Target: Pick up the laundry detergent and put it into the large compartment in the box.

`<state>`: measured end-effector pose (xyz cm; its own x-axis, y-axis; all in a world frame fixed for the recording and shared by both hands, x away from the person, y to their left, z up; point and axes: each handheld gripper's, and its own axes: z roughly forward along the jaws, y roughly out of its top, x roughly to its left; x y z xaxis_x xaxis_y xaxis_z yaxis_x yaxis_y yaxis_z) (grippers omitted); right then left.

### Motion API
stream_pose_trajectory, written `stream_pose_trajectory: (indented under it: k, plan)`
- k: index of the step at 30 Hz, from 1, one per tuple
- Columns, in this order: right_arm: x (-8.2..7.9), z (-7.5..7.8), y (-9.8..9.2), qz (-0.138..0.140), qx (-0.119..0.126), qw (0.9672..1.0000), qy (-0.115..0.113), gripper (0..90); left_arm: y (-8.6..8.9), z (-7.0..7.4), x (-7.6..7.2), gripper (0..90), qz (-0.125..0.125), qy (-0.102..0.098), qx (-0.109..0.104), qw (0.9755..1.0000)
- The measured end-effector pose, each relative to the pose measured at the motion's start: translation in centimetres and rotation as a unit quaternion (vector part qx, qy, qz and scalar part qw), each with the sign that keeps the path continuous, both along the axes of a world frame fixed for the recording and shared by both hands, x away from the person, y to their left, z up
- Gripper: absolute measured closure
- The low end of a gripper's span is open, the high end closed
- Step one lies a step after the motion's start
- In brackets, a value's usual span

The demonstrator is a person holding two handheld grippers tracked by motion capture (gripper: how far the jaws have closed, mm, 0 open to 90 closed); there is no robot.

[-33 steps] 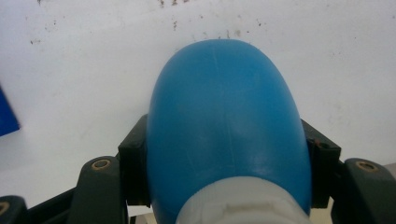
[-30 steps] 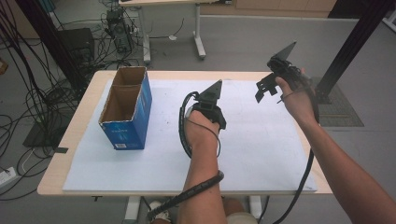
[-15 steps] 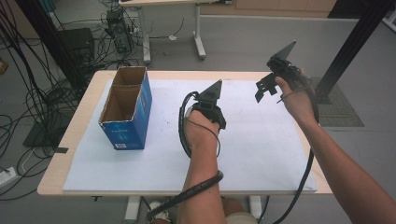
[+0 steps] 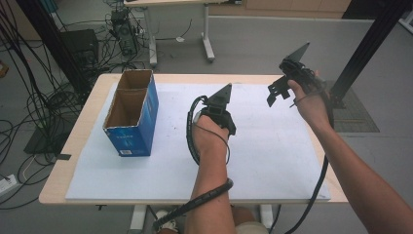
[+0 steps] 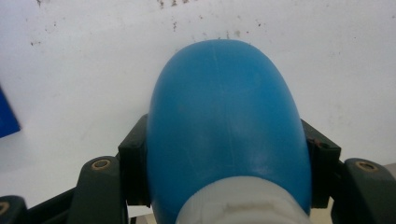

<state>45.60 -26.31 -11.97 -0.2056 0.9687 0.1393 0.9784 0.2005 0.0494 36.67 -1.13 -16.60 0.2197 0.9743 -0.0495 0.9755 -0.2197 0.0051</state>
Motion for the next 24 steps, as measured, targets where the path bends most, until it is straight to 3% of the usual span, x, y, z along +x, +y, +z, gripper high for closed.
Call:
stream_pose_trajectory:
  k: [24]
  plan:
    - [-0.01, -0.18, 0.12, 0.002, 0.001, 1.0000, 0.001, 4.5, -0.04, 0.00, -0.02, 37.0, 0.001, 0.000, 0.001, 1.0000]
